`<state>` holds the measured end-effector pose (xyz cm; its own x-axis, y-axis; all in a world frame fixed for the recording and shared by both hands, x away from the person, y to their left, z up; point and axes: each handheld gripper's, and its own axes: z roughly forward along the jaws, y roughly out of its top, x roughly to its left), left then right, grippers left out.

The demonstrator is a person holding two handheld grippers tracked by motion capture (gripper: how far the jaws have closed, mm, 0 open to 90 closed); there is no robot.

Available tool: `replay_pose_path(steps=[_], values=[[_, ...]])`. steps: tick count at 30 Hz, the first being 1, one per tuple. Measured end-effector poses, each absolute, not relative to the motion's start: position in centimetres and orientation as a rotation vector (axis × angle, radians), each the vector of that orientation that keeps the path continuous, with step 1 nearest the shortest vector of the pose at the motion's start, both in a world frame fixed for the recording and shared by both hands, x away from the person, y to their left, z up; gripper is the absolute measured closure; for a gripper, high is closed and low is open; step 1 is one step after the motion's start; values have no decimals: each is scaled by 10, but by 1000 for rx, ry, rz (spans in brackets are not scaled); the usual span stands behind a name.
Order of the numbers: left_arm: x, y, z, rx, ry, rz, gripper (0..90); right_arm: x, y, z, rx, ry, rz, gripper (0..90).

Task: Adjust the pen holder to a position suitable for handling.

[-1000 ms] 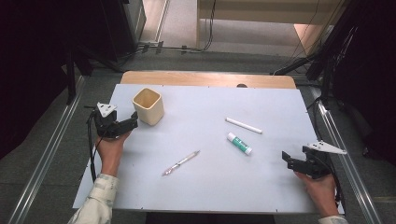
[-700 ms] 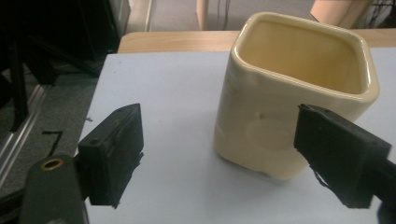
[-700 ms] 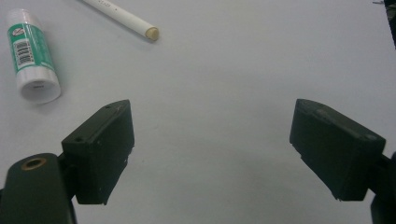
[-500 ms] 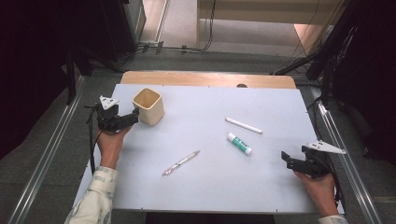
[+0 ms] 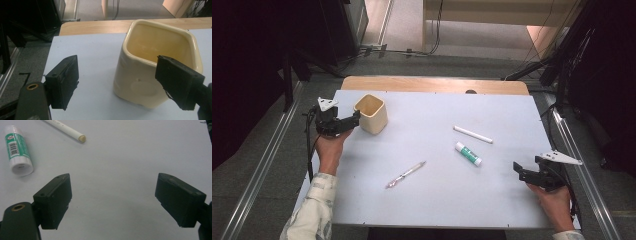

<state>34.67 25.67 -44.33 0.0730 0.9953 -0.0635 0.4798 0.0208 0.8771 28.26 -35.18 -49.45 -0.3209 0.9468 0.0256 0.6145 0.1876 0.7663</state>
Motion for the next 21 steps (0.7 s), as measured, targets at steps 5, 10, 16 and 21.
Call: replay_pose_path(steps=[5, 10, 16, 21], values=[[352, 259, -440, 1567, 1518, 835, 212, 283, -352, -495, 1460, 2014, 960, 125], [355, 262, -439, 1555, 1518, 825, 225, 283, -352, -495, 1460, 2015, 958, 126], [360, 261, -437, 1563, 1514, 823, 238, 283, -351, -495, 1461, 2017, 958, 126], [368, 260, -437, 1583, 1516, 815, 250, 283, -351, -496, 1460, 2017, 957, 126]])
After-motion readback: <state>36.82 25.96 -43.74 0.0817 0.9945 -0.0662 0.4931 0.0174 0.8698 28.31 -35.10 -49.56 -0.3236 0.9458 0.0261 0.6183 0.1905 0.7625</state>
